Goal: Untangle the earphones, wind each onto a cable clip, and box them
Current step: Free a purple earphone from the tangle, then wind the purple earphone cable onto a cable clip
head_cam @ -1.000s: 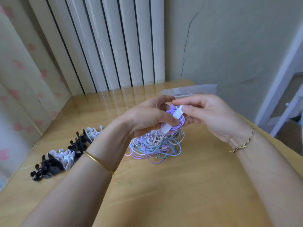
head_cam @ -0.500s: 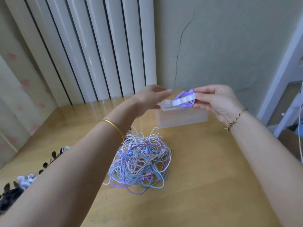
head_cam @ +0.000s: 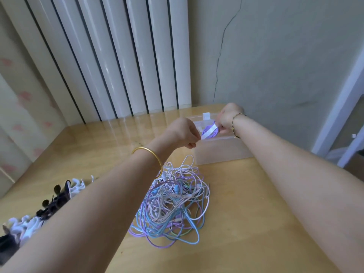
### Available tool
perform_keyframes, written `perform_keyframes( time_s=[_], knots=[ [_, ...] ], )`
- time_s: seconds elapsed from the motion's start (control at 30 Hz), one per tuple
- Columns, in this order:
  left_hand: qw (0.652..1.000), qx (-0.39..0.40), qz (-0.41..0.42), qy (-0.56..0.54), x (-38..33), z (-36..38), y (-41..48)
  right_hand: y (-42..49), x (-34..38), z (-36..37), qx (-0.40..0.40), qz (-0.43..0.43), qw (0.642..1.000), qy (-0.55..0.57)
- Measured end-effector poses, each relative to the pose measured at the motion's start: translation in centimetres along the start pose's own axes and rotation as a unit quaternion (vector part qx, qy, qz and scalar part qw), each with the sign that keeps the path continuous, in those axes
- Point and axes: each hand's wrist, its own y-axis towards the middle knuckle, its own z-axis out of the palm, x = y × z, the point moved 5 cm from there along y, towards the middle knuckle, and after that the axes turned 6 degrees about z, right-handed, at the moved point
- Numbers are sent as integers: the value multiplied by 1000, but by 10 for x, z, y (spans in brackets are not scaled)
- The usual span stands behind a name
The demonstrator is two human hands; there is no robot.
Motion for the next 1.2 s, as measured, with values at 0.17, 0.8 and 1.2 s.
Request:
perform_keyframes(
  time_s=[0.17,0.8,1.2],
  knots=[
    [1000,-14,3,12,8,2,1,7,-6,31,115,62,960,-247],
    [999,-28,4,-22,10,4,-5,32,-6,42,168,88,861,-472],
    [1000,-17,2,-25,8,4,-5,-1,3,43,243,135,839,-468]
  ],
)
